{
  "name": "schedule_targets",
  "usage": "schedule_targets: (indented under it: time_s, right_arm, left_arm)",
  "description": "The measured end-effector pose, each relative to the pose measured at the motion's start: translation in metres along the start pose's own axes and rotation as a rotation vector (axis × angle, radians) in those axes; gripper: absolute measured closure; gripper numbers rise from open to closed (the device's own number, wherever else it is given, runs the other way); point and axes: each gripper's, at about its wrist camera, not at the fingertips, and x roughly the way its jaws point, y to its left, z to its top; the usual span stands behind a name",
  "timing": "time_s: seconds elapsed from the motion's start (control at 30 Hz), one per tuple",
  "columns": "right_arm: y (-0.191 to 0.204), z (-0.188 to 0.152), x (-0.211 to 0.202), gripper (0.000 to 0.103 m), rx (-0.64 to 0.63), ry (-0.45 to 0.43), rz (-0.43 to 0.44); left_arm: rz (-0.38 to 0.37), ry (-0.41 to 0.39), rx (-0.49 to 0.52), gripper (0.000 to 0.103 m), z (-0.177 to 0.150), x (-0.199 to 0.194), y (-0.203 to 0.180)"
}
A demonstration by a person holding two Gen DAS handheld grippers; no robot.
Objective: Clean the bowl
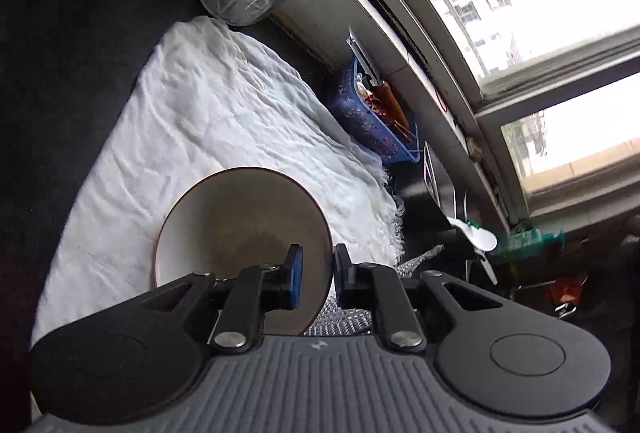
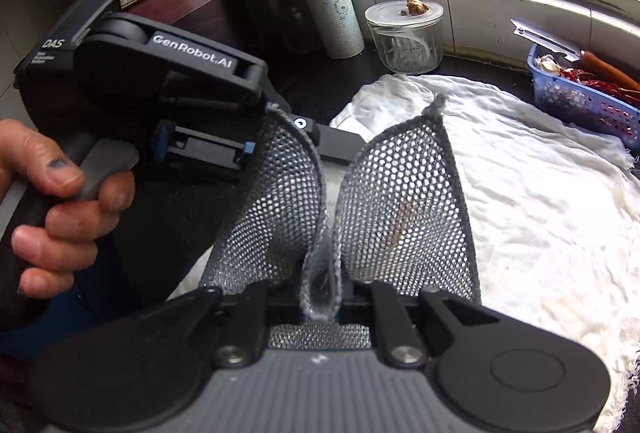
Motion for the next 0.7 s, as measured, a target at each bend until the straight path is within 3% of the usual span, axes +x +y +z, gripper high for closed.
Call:
schedule_targets:
  time_s: [0.17,0.27,0.33,0.5,0.7]
  right_arm:
    - [-0.004,0.004,0.004,0.091,-0.035,0.002,-0.012]
    - [-0.005,0.002,0.007,0.091,-0.059,0.007,-0.021]
    - [-0.004,0.002,0.007,0.091,-0.067,0.007,-0.023]
    - [0.002,-0.002,-0.007,0.091,-0.087,0.004,-0.024]
    - [0.01,0.002,-0.01,0.091,-0.098,0.026,0.032]
  left_arm:
    - [0.156,0.058,0.338,0.083,-0.009,0.009,-0.036]
    - [0.14,0.04,0.344,0.086,-0.012,0.008,-0.034]
    - [0.079,0.034,0.231,0.093,-0.01,0.006,-0.023]
    - [-0.114,0.03,-0.28,0.094,-0.012,0.002,0.025]
    - [-0.232,-0.071,-0.586,0.091,-0.021,0.009,0.054]
